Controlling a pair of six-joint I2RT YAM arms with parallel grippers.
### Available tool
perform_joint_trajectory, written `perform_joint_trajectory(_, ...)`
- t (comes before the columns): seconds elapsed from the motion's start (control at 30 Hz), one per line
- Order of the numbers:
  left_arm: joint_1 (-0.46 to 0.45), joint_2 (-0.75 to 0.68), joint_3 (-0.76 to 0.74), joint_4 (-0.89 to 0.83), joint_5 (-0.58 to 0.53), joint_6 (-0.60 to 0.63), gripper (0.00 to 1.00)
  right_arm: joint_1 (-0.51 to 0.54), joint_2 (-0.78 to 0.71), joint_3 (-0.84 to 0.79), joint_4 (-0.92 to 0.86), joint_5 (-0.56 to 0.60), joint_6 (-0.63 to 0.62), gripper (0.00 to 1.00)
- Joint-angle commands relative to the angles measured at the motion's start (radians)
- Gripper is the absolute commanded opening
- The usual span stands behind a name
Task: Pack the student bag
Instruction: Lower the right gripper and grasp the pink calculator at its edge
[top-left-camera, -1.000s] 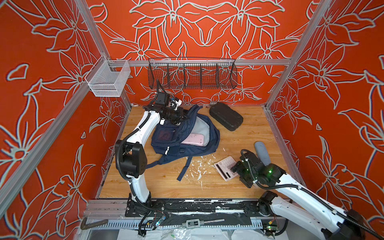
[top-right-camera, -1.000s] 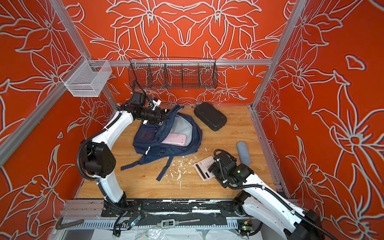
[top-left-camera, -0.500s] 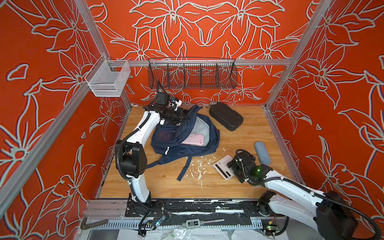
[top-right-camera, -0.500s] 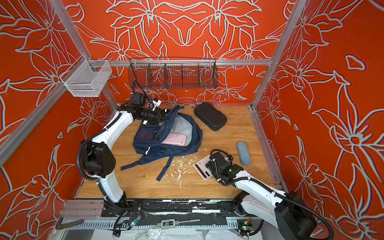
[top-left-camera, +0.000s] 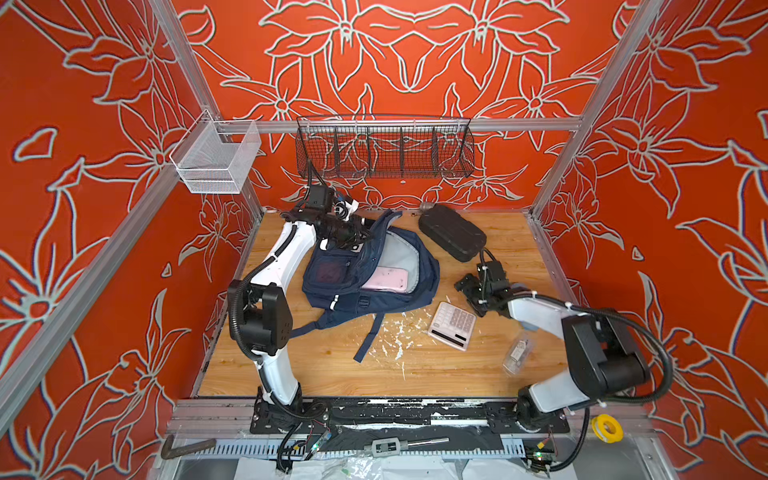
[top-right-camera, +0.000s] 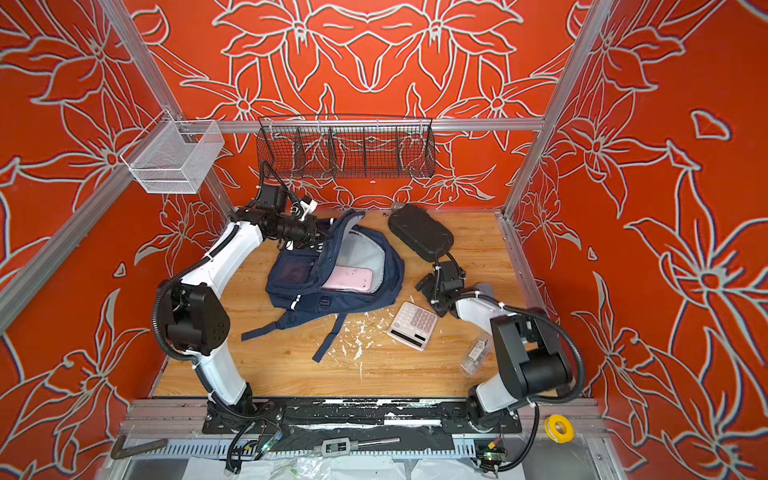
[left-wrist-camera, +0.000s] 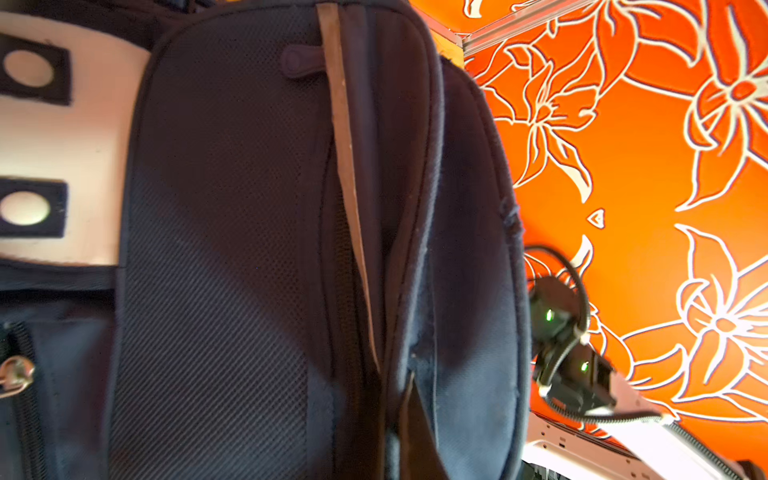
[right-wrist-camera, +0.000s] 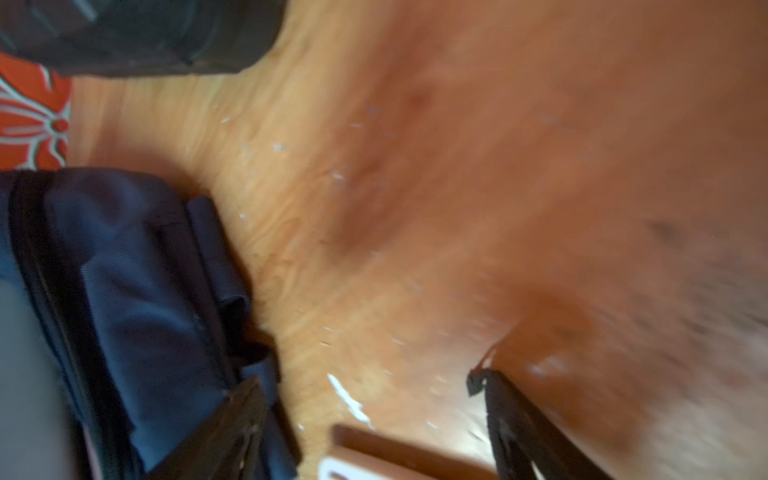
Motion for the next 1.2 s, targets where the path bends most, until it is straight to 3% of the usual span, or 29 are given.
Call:
perform_joint_trajectory(0.0, 0.017, -0.051, -0.006, 0.023, 0.006, 0.023, 0.00, 0.002, -0.089, 0.048, -0.322, 0.023, -0.046, 0.85)
perform_joint_trajectory(0.17, 0.020, -0.049, -0.003, 0.023, 0.006, 0.015, 0.00, 0.042, -0.314, 0.027, -0.636, 0.052, 0.099, 0.83)
perform_joint_trajectory(0.33, 0.021, -0.050, -0.017, 0.035, 0.023, -0.005, 0.00, 0.185, -0.491, -0.050, -0.713, 0.051, 0.367, 0.81)
perform_joint_trajectory(0.47, 0.020, -0.060, -0.039, 0.048, 0.033, -0.018, 0.00, 0.299, -0.551, -0.096, -0.720, 0.062, 0.566, 0.79)
perform_joint_trajectory(0.63, 0.020, -0.060, -0.045, 0.043, 0.049, -0.021, 0.00, 0.374, -0.512, -0.076, -0.707, 0.062, 0.661, 0.81)
perform_joint_trajectory(1.03, 0.020, -0.069, -0.065, 0.046, 0.052, -0.015, 0.00, 0.480, -0.330, -0.099, -0.426, 0.087, 0.808, 0.78)
perform_joint_trajectory(1.17, 0.019, -0.064, -0.060, 0.042, 0.052, -0.014, 0.00, 0.494, -0.310, -0.072, -0.467, 0.158, 0.810, 0.74)
